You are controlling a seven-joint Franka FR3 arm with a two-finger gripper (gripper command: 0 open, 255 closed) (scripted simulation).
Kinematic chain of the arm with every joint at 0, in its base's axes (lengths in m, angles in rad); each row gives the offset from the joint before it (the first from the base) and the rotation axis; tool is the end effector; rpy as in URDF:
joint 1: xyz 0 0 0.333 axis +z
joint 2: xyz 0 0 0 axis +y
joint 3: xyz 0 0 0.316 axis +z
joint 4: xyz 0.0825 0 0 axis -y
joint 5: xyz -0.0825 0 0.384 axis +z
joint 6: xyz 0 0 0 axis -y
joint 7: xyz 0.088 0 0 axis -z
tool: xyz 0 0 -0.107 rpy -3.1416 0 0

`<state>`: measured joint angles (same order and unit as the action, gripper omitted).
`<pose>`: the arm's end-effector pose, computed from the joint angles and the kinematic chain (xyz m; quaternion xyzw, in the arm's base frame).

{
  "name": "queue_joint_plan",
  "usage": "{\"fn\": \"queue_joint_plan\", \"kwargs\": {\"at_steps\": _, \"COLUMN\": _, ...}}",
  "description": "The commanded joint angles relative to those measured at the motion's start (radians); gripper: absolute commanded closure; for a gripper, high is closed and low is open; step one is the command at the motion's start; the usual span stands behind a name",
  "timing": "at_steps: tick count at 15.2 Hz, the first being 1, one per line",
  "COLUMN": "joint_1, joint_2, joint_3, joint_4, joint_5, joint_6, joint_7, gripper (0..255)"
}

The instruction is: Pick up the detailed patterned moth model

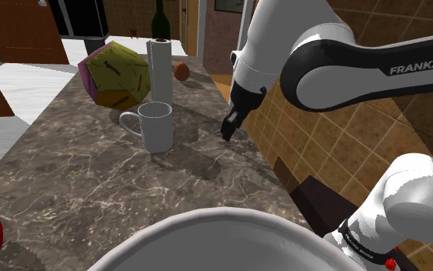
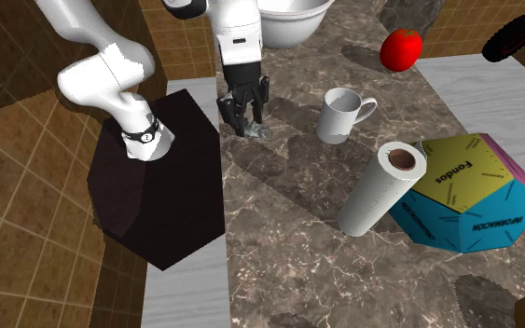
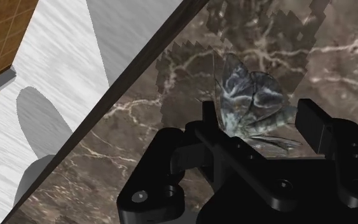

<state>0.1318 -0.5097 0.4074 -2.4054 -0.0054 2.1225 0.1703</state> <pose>0.3583 0.2296 0.5021 0.9760 0.1690 0.1220 0.0628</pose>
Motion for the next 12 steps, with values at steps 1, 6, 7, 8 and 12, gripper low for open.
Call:
{"fn": "queue_joint_plan", "kwargs": {"at_steps": 1, "joint_1": 0.000, "joint_2": -0.007, "joint_3": -0.006, "joint_4": 0.023, "joint_5": 0.001, "joint_6": -0.030, "joint_7": -0.007, "gripper": 255}}
{"fn": "queue_joint_plan", "kwargs": {"at_steps": 6, "joint_1": -0.001, "joint_2": -0.015, "joint_3": -0.016, "joint_4": 0.083, "joint_5": 0.002, "joint_6": -0.097, "joint_7": -0.019, "gripper": 255}}
{"fn": "queue_joint_plan", "kwargs": {"at_steps": 7, "joint_1": -0.001, "joint_2": -0.016, "joint_3": -0.017, "joint_4": 0.096, "joint_5": 0.002, "joint_6": -0.111, "joint_7": -0.021, "gripper": 255}}
{"fn": "queue_joint_plan", "kwargs": {"at_steps": 8, "joint_1": -0.001, "joint_2": -0.016, "joint_3": -0.019, "joint_4": 0.109, "joint_5": 0.001, "joint_6": -0.124, "joint_7": -0.023, "gripper": 255}}
{"fn": "queue_joint_plan", "kwargs": {"at_steps": 12, "joint_1": -0.003, "joint_2": -0.017, "joint_3": -0.023, "joint_4": 0.137, "joint_5": 0.001, "joint_6": -0.152, "joint_7": -0.027, "gripper": 255}}
